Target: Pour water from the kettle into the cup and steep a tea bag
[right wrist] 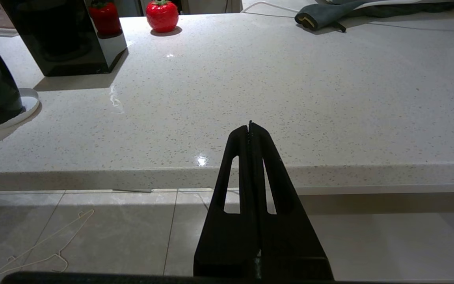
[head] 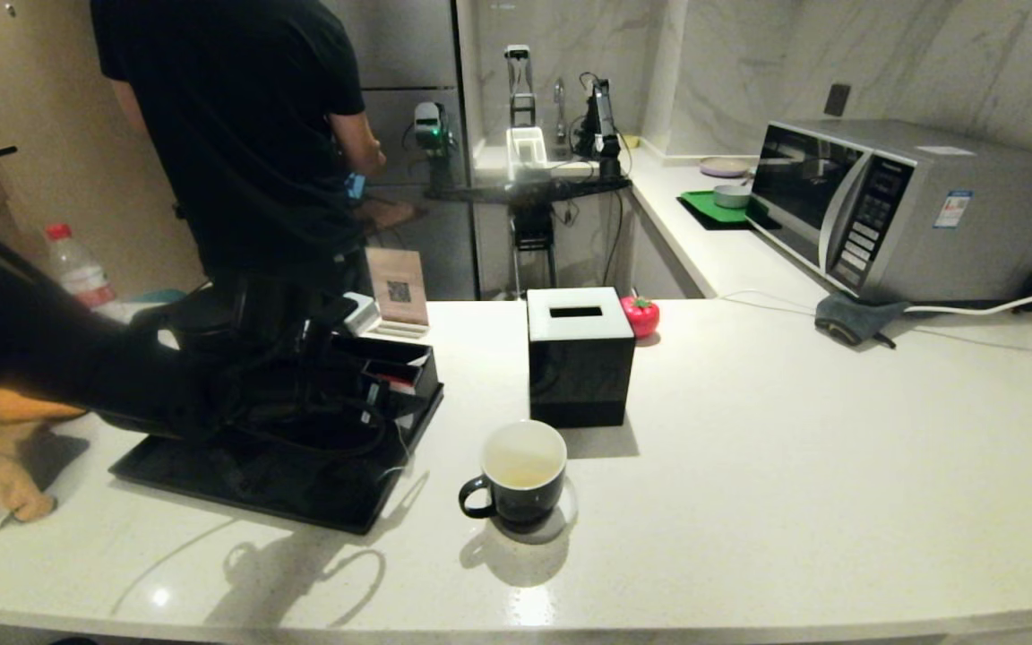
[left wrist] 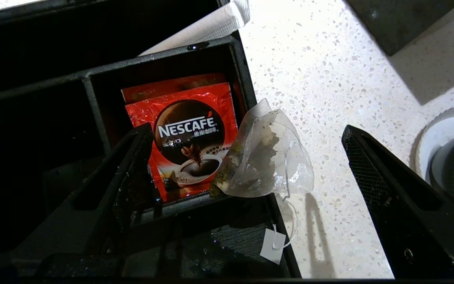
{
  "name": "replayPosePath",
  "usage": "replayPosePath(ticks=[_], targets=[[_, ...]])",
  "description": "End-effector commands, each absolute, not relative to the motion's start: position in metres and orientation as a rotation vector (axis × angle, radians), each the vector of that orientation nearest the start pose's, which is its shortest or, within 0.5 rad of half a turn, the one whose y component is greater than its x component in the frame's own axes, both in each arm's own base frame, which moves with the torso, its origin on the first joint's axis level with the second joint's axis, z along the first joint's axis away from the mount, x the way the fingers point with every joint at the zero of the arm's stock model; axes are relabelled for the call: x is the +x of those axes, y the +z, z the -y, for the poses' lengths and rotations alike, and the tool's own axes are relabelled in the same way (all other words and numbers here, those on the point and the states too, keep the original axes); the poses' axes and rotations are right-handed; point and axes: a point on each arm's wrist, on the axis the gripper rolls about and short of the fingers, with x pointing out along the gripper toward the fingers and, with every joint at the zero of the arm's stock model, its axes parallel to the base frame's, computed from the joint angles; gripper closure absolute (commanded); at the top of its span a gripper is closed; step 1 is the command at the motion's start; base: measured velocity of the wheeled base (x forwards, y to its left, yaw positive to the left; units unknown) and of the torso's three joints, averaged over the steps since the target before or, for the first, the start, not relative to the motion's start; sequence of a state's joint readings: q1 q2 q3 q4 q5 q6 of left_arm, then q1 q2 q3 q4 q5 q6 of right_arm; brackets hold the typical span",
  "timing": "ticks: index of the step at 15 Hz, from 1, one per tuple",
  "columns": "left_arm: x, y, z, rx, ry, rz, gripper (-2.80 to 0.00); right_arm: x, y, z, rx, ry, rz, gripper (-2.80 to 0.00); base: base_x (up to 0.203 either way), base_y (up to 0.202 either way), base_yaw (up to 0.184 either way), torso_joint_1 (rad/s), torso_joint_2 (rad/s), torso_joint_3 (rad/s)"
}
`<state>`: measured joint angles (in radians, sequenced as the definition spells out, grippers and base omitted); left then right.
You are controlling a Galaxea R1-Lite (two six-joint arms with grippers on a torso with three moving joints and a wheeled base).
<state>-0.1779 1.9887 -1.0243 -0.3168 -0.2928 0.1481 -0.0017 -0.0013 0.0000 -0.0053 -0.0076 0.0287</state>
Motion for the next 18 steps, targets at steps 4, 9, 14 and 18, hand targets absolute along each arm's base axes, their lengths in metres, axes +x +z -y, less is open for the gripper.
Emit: replayPosePath(ticks=[4,9,14,18], targets=[[0.3599,0.1090,0.0708,0.102,-0.502,-0.623,-2.80,-0.0228,0.0761,0.0001,0.029,-0.009,0.006,0.00,0.000,0.000,0.000,0.000,0.00,0.000],[0.3615,0.1086,0.0699,0.101,-0.499,-0.622,0.00,-0.0228,0.0761,0.0002,0.029,-0.010,0.006,0.00,0.000,0.000,0.000,0.000,0.00,0.000],[0.3628,0.1114,0.0673,0.099,-0.491,-0.612,0.00,-0.0228,0.0761,0.0002,0.029,-0.011,0.006,0.00,0.000,0.000,0.000,0.000,0.00,0.000],[0.3613,0.1159,0.0653,0.099,-0.486,-0.601,0.00,-0.0228,0.0761,0.0001,0.029,-0.009,0.006,0.00,0.000,0.000,0.000,0.000,0.00,0.000]])
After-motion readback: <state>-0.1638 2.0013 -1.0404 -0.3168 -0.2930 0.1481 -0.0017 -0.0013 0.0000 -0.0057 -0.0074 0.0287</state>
